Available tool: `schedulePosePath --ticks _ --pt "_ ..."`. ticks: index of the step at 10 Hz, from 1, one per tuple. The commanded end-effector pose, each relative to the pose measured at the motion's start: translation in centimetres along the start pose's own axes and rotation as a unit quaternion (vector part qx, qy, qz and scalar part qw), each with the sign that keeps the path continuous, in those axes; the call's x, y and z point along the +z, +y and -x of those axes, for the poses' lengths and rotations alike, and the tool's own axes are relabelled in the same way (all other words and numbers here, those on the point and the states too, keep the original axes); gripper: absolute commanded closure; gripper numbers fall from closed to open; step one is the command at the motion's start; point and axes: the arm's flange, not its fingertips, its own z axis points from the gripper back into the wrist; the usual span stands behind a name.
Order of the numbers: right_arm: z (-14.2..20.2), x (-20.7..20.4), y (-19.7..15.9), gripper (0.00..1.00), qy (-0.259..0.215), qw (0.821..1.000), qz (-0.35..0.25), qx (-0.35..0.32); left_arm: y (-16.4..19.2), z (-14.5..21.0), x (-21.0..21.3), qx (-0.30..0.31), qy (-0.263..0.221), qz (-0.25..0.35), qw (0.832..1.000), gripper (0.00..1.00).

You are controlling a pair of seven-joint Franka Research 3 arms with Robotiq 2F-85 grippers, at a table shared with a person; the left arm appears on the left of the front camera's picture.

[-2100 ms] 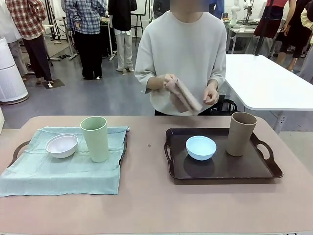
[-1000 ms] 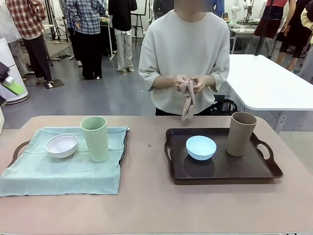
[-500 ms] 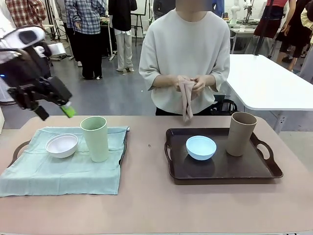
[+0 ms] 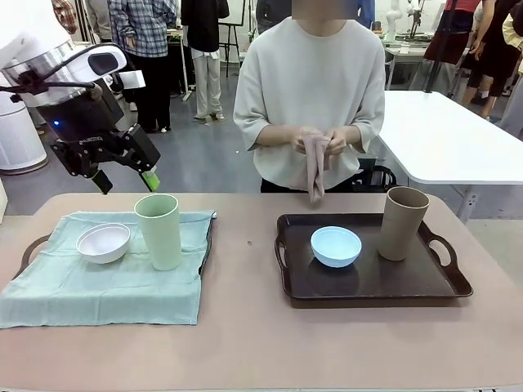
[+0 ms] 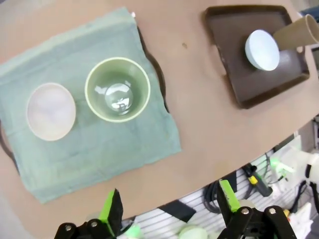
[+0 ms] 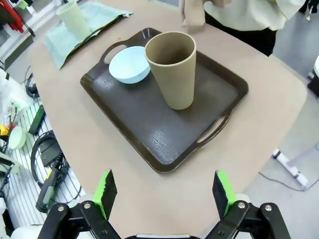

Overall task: Set up a tray with a mat and arrange the tableware.
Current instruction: Pick up the Picnic Bowl and Reusable plastic cup from the Handle tray in front of the human's position and hold them in the air.

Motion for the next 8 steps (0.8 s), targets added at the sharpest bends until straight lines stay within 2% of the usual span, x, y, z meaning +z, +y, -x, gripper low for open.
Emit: schedulePosePath --ticks 1,3,4,6,7,8 --pt "-0.2 0.3 0.1 0.00 -0.001 1.000 -0.006 -0.002 0.5 0.8 0.2 -0.009 0.000 -0.002 1.000 0.00" --pt "0.0 0.1 0.0 0.00 -0.001 1.000 0.001 -0.001 0.1 0.1 0.1 0.000 0.000 0.004 1.000 0.00" --pt "-1.6 0.5 -1.7 0.00 -0.012 0.997 -0.021 0.078 -2.0 -0.7 -1.0 -0.019 -0.017 -0.014 1.000 0.00" --pt "-3.9 0.2 -3.9 0.00 0.009 0.979 -0.048 0.199 -7.7 -3.0 -1.8 -0.041 -0.048 -0.049 0.997 0.00" --pt "-4.5 0.2 -5.3 0.00 0.026 0.969 -0.063 0.236 -9.5 -4.7 -2.8 -0.037 -0.060 -0.069 0.995 0.00" --pt "-4.9 0.0 -6.3 0.00 0.040 0.961 -0.078 0.260 -10.9 -6.3 -4.0 -0.030 -0.041 -0.075 0.996 0.00"
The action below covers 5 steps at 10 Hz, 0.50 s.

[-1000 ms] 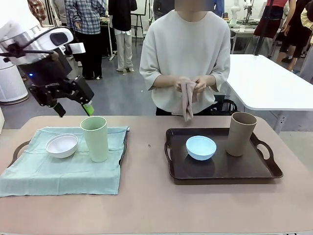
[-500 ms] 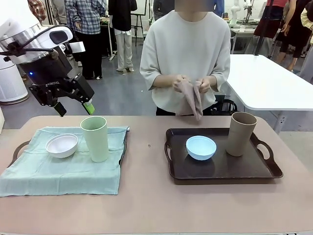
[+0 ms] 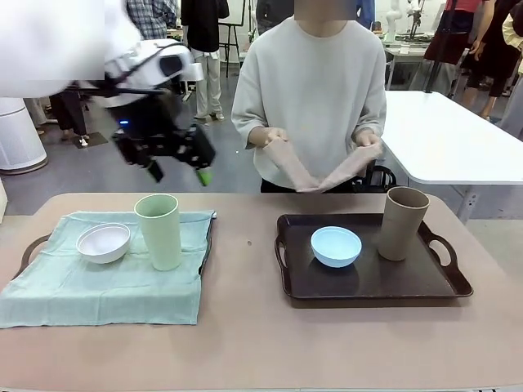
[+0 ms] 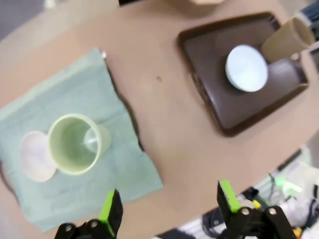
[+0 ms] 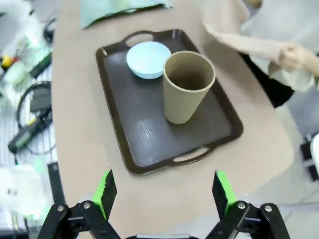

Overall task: Set up a tray with a mat and arrange the tableware.
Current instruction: Pick up the Picnic Bowl and Reusable plastic cup from the Handle tray in front of the human's position and hold them in the air.

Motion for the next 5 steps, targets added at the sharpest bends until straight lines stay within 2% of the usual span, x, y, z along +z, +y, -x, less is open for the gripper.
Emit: schedulePosePath --ticks 1,2,5 --pt "1.9 0.5 -2.2 0.00 0.014 0.996 -0.051 0.071 -2.0 -4.0 -2.8 0.025 0.021 -0.043 0.999 0.00" --pt "1.9 0.3 -2.8 0.00 0.001 0.993 -0.069 0.091 -3.8 -5.1 -4.9 0.027 0.022 -0.059 0.998 0.00" --pt "1.3 -1.8 -2.7 0.00 -0.031 0.988 -0.089 0.121 -7.6 -7.5 -9.7 0.073 -0.020 -0.096 0.993 0.00"
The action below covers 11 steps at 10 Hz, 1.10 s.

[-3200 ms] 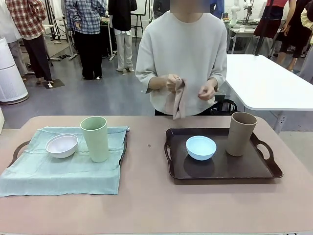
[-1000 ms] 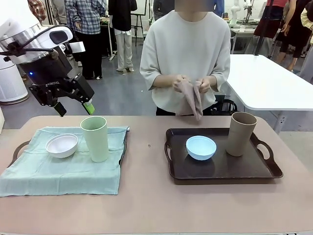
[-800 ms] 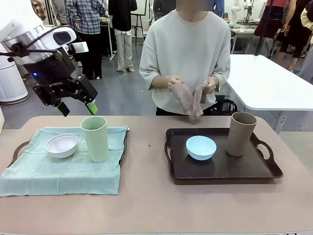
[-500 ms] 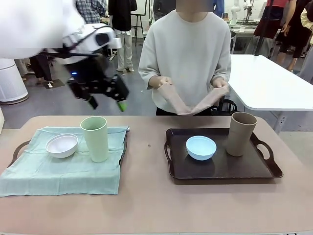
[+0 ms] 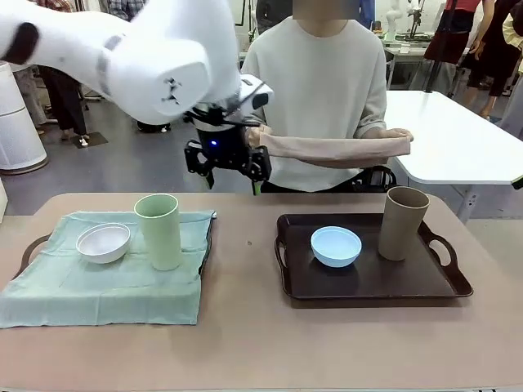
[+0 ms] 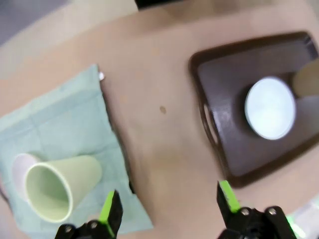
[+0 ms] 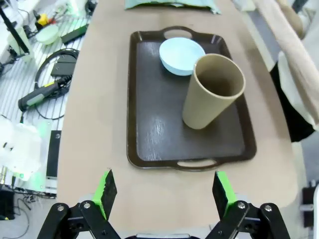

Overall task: Set up a tray with a mat and arrange the tableware.
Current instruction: Pick up the Picnic Bowl and Reusable plastic cup from the Handle tray in front of the human's position and hold them in the air.

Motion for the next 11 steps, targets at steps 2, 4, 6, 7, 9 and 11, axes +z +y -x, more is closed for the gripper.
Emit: schedulePosePath --ticks 2,4,6,7,9,11 --pt "0.3 -1.4 -0.4 0.00 -0.028 0.999 0.001 0.029 -3.4 -2.9 -2.2 0.079 -0.020 0.010 0.997 0.00" --pt "-0.3 -0.9 -0.3 0.00 -0.012 1.000 -0.004 0.012 -3.2 -2.0 -2.3 0.097 -0.004 0.037 0.995 0.00" --pt "-0.3 -0.9 -0.3 0.00 -0.012 1.000 -0.004 0.012 -2.6 -2.1 -2.6 0.069 -0.009 0.010 0.997 0.00" --pt "-0.3 -0.9 -0.3 0.00 -0.012 1.000 -0.004 0.012 -2.6 -2.1 -2.6 0.069 -0.009 0.010 0.997 0.00" --pt "-0.3 -1.9 -0.9 0.00 -0.063 0.989 -0.031 0.130 -2.9 -2.4 -2.9 0.079 -0.006 0.017 0.997 0.00" --pt "0.7 -4.1 -2.7 0.00 -0.128 0.971 -0.054 0.194 -3.7 -2.0 -4.2 0.099 -0.009 0.056 0.993 0.00"
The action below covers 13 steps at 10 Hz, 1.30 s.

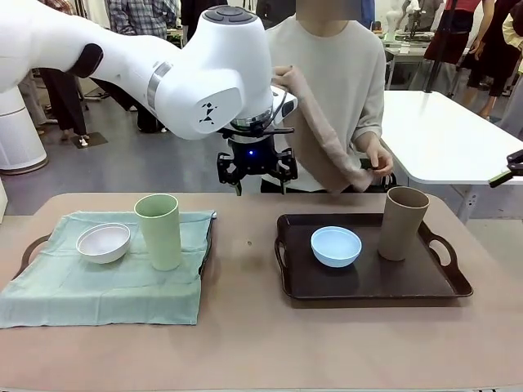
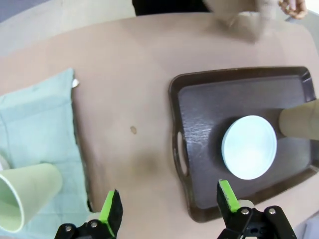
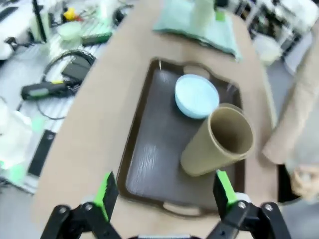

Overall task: Set up a tray with a mat and arrange the tableware.
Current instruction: Pick up the Picnic Bowl and Reusable plastic cup from the Handle tray in front of the human's position and hold them in the air.

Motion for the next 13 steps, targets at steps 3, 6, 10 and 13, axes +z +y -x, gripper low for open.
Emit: schedulePosePath --ticks 3,6,10,13 --pt "4.2 -1.7 -1.6 0.00 -0.038 0.999 -0.004 0.028 -1.2 0.0 -2.3 0.006 0.005 0.043 0.999 0.00" --pt "5.3 -2.3 -2.3 0.00 -0.009 0.998 0.031 -0.052 -3.4 0.7 -4.4 -0.029 0.013 0.062 0.998 0.00" --pt "6.2 -3.7 -2.8 0.00 0.015 0.992 0.035 -0.123 -7.1 1.9 -7.5 -0.061 0.027 0.060 0.996 0.00" --pt "5.3 -6.5 -3.7 0.00 0.012 0.986 0.012 -0.164 -8.9 1.9 -9.0 -0.072 0.019 0.060 0.995 0.00"
